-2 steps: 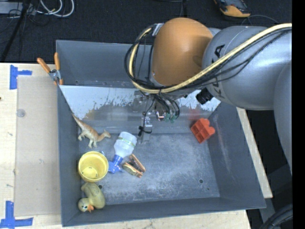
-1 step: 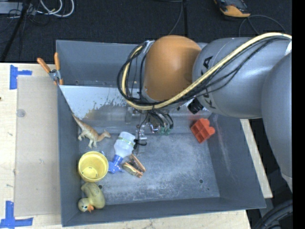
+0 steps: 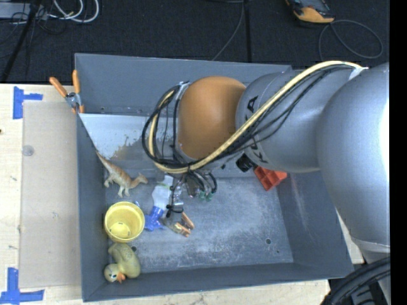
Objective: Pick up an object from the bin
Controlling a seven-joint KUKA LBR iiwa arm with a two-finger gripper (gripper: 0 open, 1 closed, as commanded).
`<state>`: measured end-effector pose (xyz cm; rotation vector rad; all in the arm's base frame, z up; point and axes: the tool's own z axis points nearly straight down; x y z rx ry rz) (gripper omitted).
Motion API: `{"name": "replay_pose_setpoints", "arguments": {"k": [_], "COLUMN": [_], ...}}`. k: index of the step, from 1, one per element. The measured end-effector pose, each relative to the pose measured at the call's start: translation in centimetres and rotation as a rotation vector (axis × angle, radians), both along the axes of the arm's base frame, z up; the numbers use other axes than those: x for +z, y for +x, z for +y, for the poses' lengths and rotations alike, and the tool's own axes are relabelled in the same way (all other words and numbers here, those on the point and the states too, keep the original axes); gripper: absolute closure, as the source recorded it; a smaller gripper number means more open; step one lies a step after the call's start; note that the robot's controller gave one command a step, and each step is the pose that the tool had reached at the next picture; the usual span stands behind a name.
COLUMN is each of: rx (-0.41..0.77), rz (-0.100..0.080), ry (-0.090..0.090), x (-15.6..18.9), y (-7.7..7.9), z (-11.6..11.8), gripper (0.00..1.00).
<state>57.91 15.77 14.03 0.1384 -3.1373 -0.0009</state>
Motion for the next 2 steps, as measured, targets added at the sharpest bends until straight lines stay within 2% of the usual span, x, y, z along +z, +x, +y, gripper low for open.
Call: {"name": "replay_pose_setpoints", "arguments": {"k": [1, 2], "rx": [0.049, 0.069], "rz": [0.007, 0.004], "ry": [0.001, 0.001], "x": [-2.9, -5.5], "y": [-1.6, -4.3], "z": [-0.6, -1.1], "gripper": [0.0, 1.0]}}
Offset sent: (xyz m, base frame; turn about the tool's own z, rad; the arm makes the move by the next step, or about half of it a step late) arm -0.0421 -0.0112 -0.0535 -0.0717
